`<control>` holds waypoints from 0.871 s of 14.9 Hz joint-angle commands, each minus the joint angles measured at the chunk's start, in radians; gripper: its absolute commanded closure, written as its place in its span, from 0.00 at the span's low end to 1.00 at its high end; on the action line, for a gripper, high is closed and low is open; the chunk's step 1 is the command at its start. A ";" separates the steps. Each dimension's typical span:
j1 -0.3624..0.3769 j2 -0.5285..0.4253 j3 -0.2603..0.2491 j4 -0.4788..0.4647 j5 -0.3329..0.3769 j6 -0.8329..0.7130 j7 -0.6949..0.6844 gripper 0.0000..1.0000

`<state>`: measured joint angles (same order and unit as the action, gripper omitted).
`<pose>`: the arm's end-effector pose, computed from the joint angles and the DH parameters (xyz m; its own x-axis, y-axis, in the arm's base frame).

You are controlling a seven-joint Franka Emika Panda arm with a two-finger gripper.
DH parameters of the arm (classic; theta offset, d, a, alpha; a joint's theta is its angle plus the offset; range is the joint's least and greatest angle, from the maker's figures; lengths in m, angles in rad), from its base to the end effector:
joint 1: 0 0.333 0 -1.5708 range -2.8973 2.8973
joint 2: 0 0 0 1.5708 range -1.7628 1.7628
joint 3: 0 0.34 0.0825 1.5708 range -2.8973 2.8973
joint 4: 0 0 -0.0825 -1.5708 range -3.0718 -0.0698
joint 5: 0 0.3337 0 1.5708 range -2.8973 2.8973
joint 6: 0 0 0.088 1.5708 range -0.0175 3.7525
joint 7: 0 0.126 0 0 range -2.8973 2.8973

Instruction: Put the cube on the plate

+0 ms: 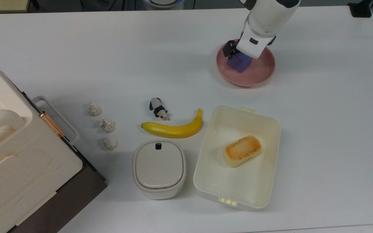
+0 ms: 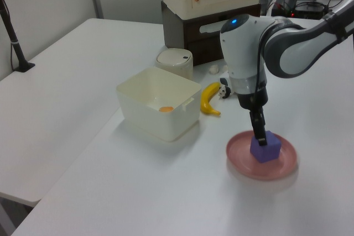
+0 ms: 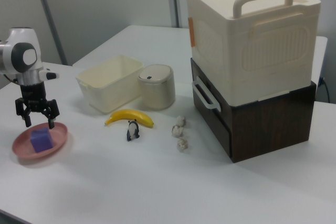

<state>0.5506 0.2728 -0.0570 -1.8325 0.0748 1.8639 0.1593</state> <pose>0.4849 0.2714 0.3962 0.9249 0.2918 -0.2437 0.2983 -0.9544 -0.0105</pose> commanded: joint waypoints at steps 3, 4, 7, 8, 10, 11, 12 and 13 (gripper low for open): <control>-0.053 -0.115 -0.047 0.085 -0.010 -0.139 0.019 0.00; -0.102 -0.151 -0.053 0.102 -0.029 -0.155 0.019 0.00; -0.227 -0.196 -0.050 0.116 -0.079 -0.154 0.008 0.00; -0.254 -0.204 -0.052 0.125 -0.105 -0.158 0.009 0.00; -0.317 -0.216 -0.052 0.127 -0.205 -0.204 0.019 0.00; -0.346 -0.216 -0.052 0.130 -0.226 -0.201 0.019 0.00; -0.391 -0.212 -0.053 0.137 -0.231 -0.183 0.013 0.00; -0.403 -0.210 -0.056 0.145 -0.230 -0.175 0.011 0.00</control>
<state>0.2019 0.0603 -0.1149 -1.7078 -0.1315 1.6893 0.1611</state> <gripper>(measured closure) 0.000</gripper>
